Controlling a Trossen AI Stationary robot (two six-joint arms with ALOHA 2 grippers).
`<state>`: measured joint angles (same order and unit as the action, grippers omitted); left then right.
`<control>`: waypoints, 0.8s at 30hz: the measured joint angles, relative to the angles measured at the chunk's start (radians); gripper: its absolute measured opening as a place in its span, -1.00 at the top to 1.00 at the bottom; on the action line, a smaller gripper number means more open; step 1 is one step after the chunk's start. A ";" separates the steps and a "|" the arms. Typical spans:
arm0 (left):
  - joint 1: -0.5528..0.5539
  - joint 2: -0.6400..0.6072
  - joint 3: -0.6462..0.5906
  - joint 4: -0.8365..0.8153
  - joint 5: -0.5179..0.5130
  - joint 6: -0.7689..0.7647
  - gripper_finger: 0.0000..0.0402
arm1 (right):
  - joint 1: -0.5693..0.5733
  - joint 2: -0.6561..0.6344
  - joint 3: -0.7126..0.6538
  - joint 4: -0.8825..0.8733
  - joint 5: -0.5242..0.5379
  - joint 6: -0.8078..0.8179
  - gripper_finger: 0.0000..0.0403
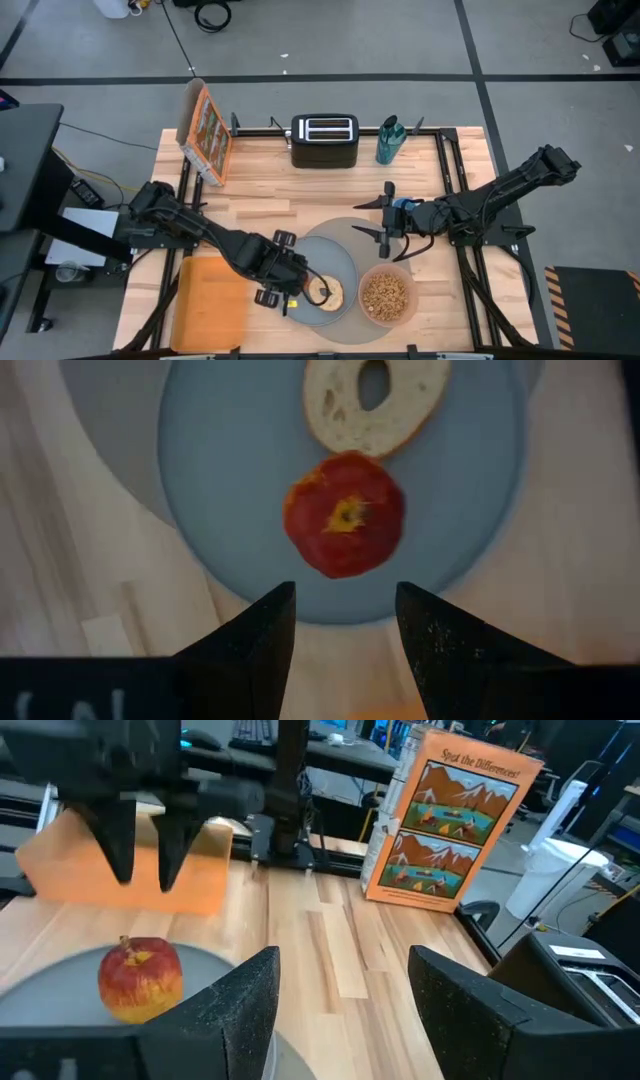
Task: Arrange a breakfast setting
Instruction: Put the black spoon to the right of the blue plate on the brown placemat
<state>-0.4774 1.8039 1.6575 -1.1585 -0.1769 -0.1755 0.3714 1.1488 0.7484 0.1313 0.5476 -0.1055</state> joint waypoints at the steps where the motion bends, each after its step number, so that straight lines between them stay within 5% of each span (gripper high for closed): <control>1: -0.003 -0.001 -0.021 0.017 -0.007 0.000 0.09 | 0.000 0.000 0.002 -0.002 0.000 0.000 -0.14; 18: 0.003 -0.001 -0.243 0.093 -0.033 -0.080 0.09 | -0.001 0.000 0.002 -0.030 0.000 0.006 -0.14; 24: 0.010 -0.001 -0.246 0.083 -0.189 -0.143 0.09 | -0.012 0.000 0.002 -0.037 0.009 0.020 -0.13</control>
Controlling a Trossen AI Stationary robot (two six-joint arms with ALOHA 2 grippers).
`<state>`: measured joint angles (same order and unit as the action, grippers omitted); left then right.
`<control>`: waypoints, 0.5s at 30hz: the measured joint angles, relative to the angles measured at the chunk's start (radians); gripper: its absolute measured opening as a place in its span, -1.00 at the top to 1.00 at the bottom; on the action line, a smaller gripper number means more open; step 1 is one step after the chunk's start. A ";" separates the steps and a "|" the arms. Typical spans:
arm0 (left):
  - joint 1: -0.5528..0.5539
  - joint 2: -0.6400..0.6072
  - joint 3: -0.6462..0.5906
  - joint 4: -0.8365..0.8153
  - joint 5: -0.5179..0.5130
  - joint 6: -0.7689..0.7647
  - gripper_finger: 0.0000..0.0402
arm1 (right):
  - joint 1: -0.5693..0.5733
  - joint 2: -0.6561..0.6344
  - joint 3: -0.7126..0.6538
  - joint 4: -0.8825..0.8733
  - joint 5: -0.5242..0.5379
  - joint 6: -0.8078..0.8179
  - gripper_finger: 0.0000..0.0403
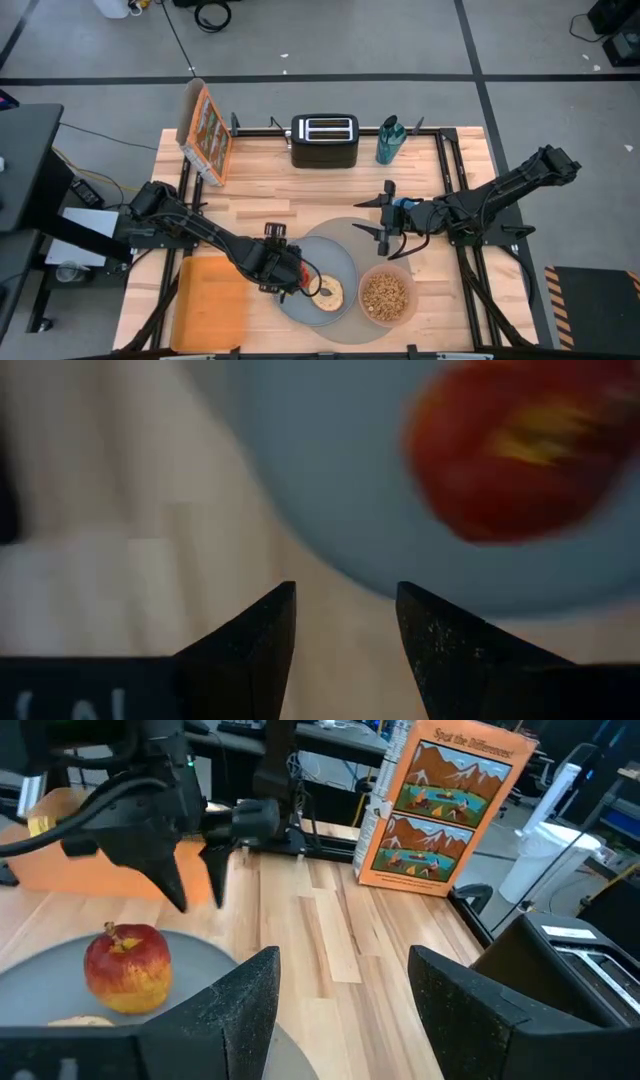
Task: Arrange a breakfast setting
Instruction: Put the black spoon to the right of the blue plate on the brown placemat
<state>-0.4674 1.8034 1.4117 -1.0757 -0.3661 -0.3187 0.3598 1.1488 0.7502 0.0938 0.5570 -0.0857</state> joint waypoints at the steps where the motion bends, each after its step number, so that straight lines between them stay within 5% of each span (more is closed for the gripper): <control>1: 0.000 0.000 0.000 -0.003 -0.046 -0.011 0.09 | -0.005 0.000 0.000 0.000 0.000 0.008 -0.13; 8: -0.006 0.001 0.000 -0.004 -0.392 -0.063 0.09 | -0.023 0.000 0.000 -0.001 -0.001 0.060 -0.13; 15: -0.007 0.001 0.000 -0.009 -0.442 -0.054 0.09 | -0.026 0.000 0.006 -0.022 -0.001 0.090 -0.13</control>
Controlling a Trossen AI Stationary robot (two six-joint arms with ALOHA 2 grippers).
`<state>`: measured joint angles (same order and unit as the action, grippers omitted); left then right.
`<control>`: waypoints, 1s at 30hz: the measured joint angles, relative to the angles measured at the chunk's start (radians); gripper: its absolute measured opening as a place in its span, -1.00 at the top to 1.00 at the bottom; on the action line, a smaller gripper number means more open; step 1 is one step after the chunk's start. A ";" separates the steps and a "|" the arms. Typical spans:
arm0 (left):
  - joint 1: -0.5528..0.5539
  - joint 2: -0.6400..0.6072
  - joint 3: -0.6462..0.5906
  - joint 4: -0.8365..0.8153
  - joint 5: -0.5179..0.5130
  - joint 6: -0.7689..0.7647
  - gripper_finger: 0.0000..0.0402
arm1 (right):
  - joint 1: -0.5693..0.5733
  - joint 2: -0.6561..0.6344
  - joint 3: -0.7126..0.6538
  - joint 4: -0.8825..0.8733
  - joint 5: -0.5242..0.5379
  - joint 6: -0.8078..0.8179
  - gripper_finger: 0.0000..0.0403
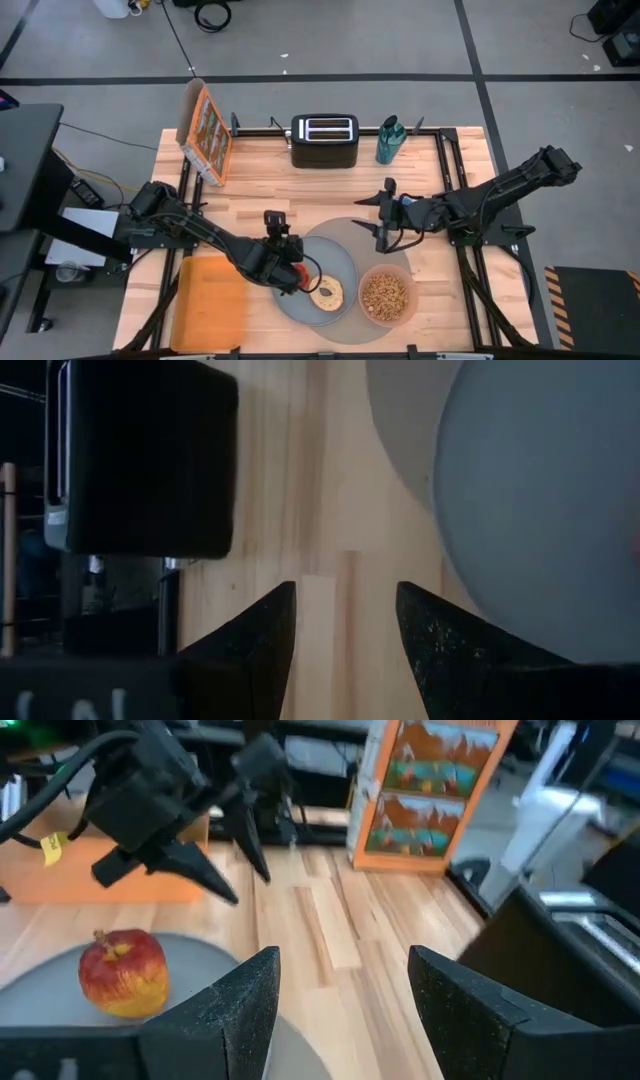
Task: Arrange a breakfast setting
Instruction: Put the black spoon to the right of the blue plate on the brown placemat
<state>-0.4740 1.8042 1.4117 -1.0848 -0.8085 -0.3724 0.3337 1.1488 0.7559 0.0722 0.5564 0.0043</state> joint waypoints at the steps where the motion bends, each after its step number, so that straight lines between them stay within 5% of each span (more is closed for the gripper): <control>1: 0.000 0.000 0.000 -0.012 0.000 0.007 0.09 | -0.005 0.000 0.015 -0.041 0.000 0.021 -0.13; 9: -0.010 -0.024 0.000 -0.186 -0.002 0.039 0.09 | -0.056 0.000 0.144 -0.339 0.051 0.146 -0.13; 16: -0.022 -0.152 -0.147 -0.059 -0.059 0.070 0.09 | -0.135 0.000 0.183 -0.431 0.051 0.115 -0.13; 22: -0.006 -0.319 -0.316 0.080 -0.060 0.043 0.09 | -0.318 0.006 0.271 -0.504 0.045 0.032 -0.13; 30: 0.001 -0.524 -0.498 0.323 -0.017 0.043 0.09 | -0.656 0.079 0.432 -0.683 -0.112 -0.097 -0.03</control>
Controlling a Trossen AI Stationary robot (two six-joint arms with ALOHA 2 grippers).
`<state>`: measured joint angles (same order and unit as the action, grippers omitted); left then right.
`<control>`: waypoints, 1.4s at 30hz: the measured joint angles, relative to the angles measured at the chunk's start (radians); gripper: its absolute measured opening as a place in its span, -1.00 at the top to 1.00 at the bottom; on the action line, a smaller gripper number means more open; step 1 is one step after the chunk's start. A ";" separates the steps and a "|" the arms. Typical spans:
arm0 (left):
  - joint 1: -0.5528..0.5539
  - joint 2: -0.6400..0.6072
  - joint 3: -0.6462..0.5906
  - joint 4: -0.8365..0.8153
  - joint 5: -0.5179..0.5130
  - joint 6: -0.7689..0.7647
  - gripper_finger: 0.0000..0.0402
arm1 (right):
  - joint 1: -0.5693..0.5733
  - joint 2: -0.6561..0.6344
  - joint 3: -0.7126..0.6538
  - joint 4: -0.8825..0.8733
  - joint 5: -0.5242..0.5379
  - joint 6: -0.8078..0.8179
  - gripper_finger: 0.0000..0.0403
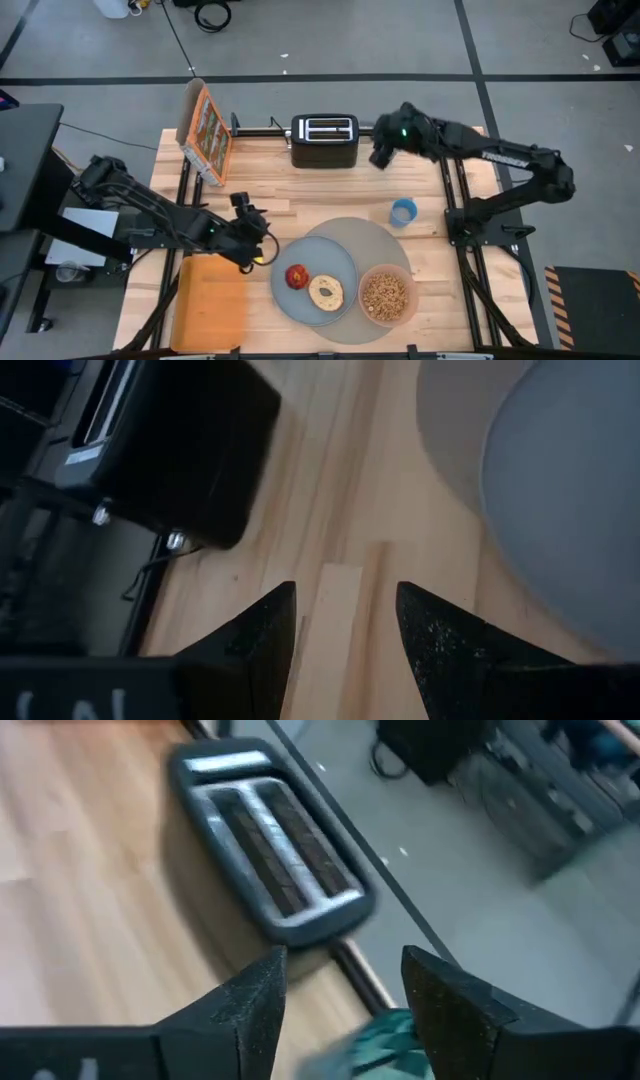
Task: Arrange a breakfast setting
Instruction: Put the black spoon to the right of the blue plate on the brown placemat
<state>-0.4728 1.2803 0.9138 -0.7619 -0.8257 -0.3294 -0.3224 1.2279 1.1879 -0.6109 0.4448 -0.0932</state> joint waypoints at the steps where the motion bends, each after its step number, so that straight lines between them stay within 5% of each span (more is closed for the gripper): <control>1: 0.000 -0.018 -0.015 0.026 0.000 0.000 0.09 | -0.034 0.015 0.021 -0.017 -0.013 -0.015 -0.02; 10: 0.000 -0.080 -0.056 0.200 0.091 0.063 0.09 | -0.297 0.190 0.214 -0.236 -0.205 -0.259 0.01; 17: 0.022 -0.075 -0.056 0.211 0.122 0.087 0.09 | -0.387 0.364 0.387 -0.455 -0.176 -0.411 0.01; 31: 0.040 -0.075 -0.056 0.189 0.176 0.072 0.09 | -0.398 0.472 0.530 -0.594 -0.124 -0.671 0.01; 42: 0.040 -0.075 -0.056 0.188 0.177 0.038 0.09 | -0.425 0.473 0.526 -0.600 -0.183 -0.670 0.01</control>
<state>-0.4332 1.2049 0.8577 -0.5734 -0.6487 -0.2911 -0.7474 1.7006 1.7138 -1.2114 0.2622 -0.7628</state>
